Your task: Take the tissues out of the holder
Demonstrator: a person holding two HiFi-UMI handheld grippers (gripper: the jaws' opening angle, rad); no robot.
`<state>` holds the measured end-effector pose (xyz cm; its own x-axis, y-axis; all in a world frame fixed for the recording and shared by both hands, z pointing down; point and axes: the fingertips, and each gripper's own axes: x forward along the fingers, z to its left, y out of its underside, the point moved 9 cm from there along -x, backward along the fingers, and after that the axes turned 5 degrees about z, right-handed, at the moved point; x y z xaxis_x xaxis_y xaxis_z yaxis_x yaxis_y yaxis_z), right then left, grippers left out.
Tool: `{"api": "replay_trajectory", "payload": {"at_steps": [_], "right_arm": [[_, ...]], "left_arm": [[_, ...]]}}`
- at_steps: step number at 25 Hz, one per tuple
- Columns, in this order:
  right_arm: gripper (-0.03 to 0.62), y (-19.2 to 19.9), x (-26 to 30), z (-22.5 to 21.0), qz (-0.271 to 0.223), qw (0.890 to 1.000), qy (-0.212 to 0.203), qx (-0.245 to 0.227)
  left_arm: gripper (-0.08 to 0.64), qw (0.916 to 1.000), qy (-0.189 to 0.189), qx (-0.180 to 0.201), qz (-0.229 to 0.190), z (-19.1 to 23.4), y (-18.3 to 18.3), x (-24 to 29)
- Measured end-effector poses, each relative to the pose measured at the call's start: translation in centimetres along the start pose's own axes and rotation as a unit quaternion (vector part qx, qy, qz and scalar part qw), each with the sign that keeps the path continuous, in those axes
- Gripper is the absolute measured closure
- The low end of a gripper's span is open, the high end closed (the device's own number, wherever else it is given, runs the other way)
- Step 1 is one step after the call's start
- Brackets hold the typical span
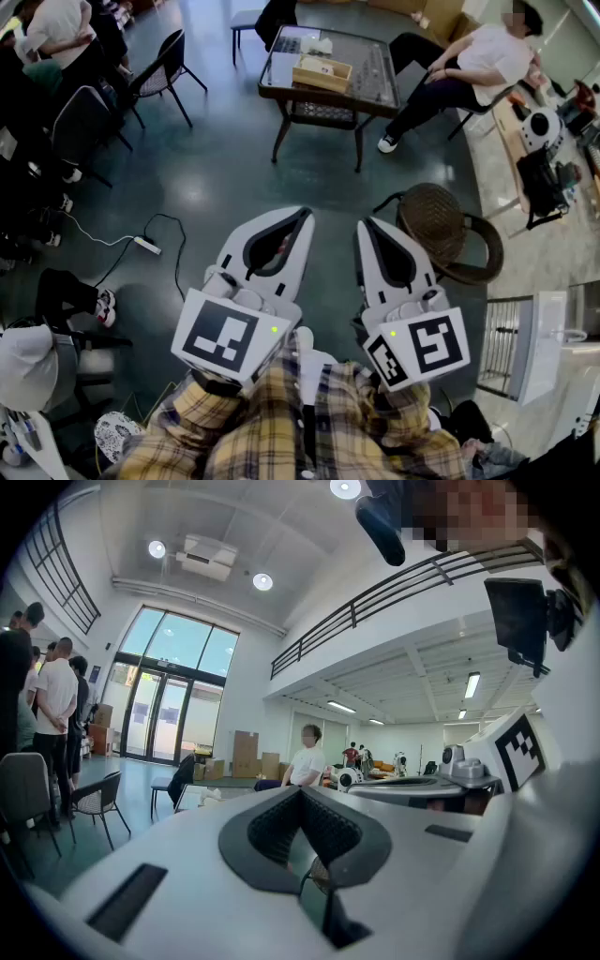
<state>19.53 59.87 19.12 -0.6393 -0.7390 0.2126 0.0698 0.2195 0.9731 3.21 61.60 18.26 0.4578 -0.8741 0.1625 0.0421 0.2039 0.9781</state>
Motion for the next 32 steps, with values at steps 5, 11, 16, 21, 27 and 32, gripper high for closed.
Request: {"api": "replay_trajectory", "payload": {"at_steps": [5, 11, 16, 21, 27, 32], "right_arm": [[0.584, 0.0, 0.2, -0.1, 0.0, 1.0, 0.0, 0.001], [0.584, 0.0, 0.2, 0.0, -0.004, 1.0, 0.003, 0.003], [0.584, -0.1, 0.5, 0.2, -0.002, 1.0, 0.003, 0.007], [0.584, 0.1, 0.9, 0.8, 0.002, 1.0, 0.007, 0.009], [0.584, 0.1, 2.3, 1.7, -0.001, 1.0, 0.016, 0.005], [0.584, -0.3, 3.9, 2.6, -0.004, 1.0, 0.018, 0.003]], "left_arm": [[0.552, 1.0, -0.004, 0.0, 0.0, 0.2, -0.1, -0.1], [0.552, 1.0, -0.005, 0.0, 0.001, 0.3, -0.1, -0.2], [0.552, 1.0, -0.007, -0.002, 0.004, 0.7, 0.0, -0.4], [0.552, 1.0, -0.005, -0.002, 0.007, 1.5, 0.3, -0.8], [0.552, 0.9999, -0.005, 0.0, 0.009, 3.3, 0.4, -1.4], [0.552, 1.0, -0.006, 0.004, 0.005, 5.4, 0.1, -1.9]]}}
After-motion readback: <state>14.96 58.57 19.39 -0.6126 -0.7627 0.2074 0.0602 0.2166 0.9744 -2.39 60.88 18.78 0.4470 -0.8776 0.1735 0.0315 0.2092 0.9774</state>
